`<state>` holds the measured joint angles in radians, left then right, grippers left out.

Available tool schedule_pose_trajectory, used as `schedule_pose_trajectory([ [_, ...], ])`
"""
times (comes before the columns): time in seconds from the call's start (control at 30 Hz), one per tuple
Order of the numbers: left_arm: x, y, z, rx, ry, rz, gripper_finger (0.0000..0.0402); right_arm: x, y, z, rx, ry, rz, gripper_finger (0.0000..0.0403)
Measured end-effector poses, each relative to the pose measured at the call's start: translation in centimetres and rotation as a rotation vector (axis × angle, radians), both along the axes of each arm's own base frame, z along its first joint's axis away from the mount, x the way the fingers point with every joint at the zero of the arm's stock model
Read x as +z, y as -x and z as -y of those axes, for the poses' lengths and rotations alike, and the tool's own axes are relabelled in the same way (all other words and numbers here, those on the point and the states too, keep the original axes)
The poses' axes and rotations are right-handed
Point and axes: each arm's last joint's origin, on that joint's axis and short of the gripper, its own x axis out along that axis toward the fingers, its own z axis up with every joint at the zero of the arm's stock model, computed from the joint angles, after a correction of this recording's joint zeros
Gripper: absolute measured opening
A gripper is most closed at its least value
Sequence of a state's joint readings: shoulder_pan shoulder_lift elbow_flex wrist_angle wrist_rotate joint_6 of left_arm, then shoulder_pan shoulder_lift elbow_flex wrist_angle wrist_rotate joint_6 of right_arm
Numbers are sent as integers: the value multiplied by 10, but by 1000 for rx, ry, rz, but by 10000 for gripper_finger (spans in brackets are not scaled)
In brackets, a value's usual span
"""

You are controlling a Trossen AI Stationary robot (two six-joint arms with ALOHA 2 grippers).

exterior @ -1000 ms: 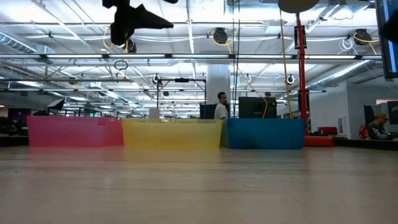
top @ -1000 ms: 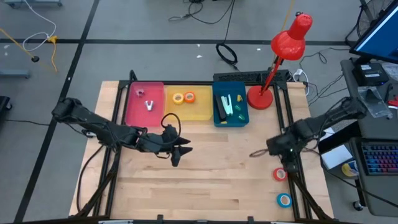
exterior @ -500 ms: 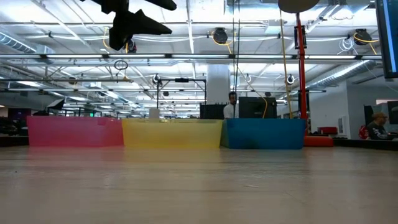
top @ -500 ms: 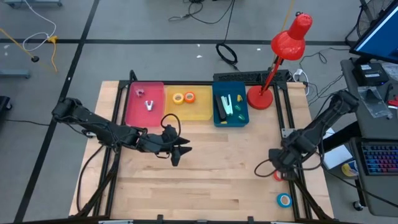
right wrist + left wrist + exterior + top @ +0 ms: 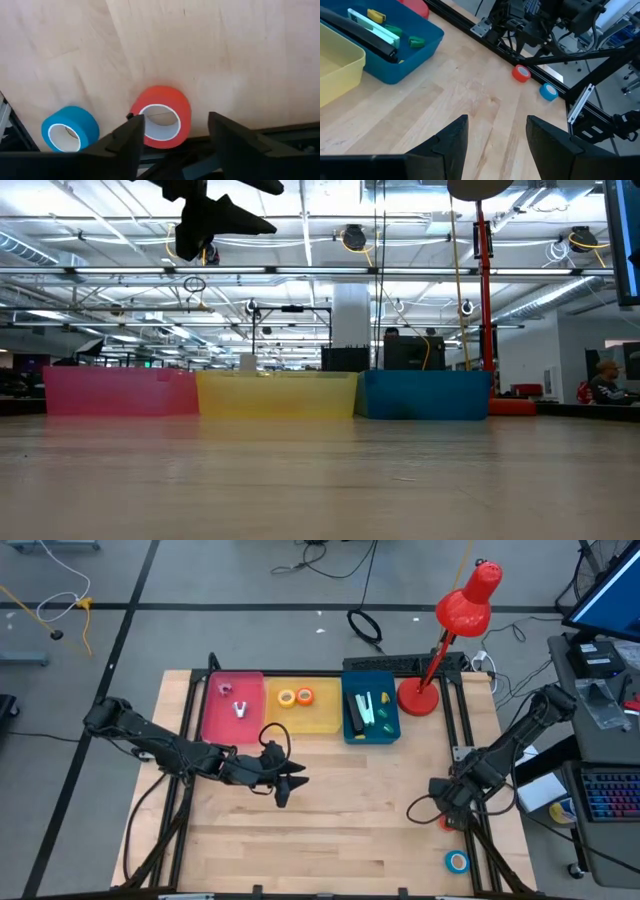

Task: Pick and place Stapler, Stapler remover, tape
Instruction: Put the red tape into the yellow bin

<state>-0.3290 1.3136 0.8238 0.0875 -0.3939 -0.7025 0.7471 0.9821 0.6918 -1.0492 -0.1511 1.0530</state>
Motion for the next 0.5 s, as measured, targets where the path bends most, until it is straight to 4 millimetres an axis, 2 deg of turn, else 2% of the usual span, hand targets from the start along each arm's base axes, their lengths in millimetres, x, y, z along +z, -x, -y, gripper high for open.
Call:
schedule_pose_trajectory([
  [0.17, 0, 0, 0, -2, -6, -1, 198, -1, 0, 1, 50, 19, 21, 262],
  [0.27, 0, 0, 0, -4, -10, -1, 198, -8, 3, 3, 66, 35, 3, 282],
  [0.5, 0, 0, 0, -7, -15, -3, 198, -31, 9, 7, 76, 19, -60, 294],
])
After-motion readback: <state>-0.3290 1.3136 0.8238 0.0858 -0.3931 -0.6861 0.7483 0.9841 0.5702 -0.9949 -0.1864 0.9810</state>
